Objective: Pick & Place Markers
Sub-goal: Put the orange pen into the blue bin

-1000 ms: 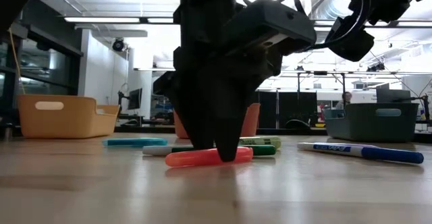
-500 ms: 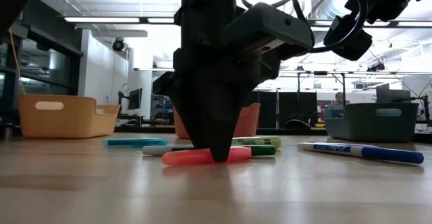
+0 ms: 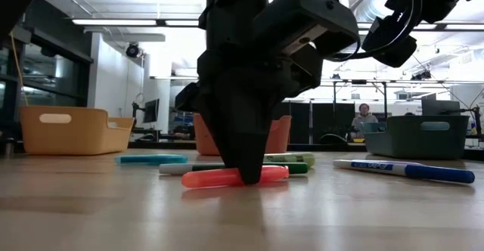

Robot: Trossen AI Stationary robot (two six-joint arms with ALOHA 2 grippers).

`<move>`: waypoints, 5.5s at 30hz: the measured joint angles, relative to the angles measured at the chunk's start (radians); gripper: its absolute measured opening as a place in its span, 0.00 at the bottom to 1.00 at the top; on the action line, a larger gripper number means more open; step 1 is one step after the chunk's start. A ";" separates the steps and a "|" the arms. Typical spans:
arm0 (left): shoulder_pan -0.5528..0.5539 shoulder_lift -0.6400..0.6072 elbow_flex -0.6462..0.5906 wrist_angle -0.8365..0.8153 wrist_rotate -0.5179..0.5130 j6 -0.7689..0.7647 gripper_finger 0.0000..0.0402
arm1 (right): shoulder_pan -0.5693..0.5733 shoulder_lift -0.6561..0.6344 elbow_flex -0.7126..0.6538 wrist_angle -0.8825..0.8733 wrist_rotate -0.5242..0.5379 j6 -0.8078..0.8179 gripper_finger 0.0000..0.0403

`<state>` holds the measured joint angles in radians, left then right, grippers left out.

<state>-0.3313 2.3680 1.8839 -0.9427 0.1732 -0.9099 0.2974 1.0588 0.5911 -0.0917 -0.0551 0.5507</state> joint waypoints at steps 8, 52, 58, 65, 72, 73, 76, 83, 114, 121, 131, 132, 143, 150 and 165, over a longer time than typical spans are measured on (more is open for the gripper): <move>0.010 -0.068 -0.005 -0.001 -0.064 0.031 0.07 | 0.000 0.000 0.000 0.000 0.005 -0.017 0.63; 0.196 -0.276 0.351 0.002 -0.329 0.413 0.07 | -0.130 -0.151 0.028 0.212 0.031 -0.165 0.63; 0.195 -0.275 0.349 0.048 -0.329 0.409 0.07 | -0.142 -0.163 0.030 0.221 0.016 -0.169 0.63; 0.195 -0.275 0.349 0.066 -0.325 0.411 0.07 | -0.142 -0.164 0.030 0.197 0.017 -0.167 0.60; 0.195 -0.275 0.349 0.066 -0.319 0.414 0.07 | -0.142 -0.163 0.030 0.156 0.023 -0.172 0.48; 0.195 -0.275 0.349 0.066 -0.319 0.414 0.07 | -0.142 -0.164 0.030 0.156 0.024 -0.174 0.47; 0.195 -0.275 0.349 0.065 -0.319 0.416 0.07 | -0.142 -0.164 0.030 0.154 0.025 -0.176 0.41; 0.194 -0.275 0.349 0.065 -0.318 0.418 0.07 | -0.142 -0.164 0.030 0.155 0.026 -0.195 0.24; 0.195 -0.275 0.348 0.022 -0.317 0.518 0.26 | -0.142 -0.163 0.029 0.124 0.063 -0.262 0.12; 0.195 -0.285 0.348 -0.138 -0.359 0.540 0.26 | -0.154 -0.184 0.029 0.048 0.104 -0.248 0.12; 0.233 -0.284 0.348 -0.468 -0.483 0.494 0.26 | -0.278 -0.292 0.029 -0.174 0.218 -0.173 0.12; 0.240 -0.284 0.348 -0.486 -0.493 0.495 0.26 | -0.294 -0.302 0.029 -0.204 0.237 -0.161 0.12; 0.355 -0.284 0.348 -0.489 -0.584 0.646 0.26 | -0.543 -0.332 0.029 -0.451 0.402 -0.008 0.12; 0.464 -0.284 0.348 -0.347 -0.507 0.850 0.26 | -0.755 -0.332 0.029 -0.575 0.413 0.099 0.12; 0.666 -0.285 0.348 -0.107 -0.095 1.107 0.26 | -0.989 -0.166 0.029 -0.735 0.401 0.229 0.12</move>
<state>0.3347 2.0834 2.2318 -1.0497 0.0778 0.1973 -0.6919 0.8925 0.6205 -0.8263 0.3461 0.7795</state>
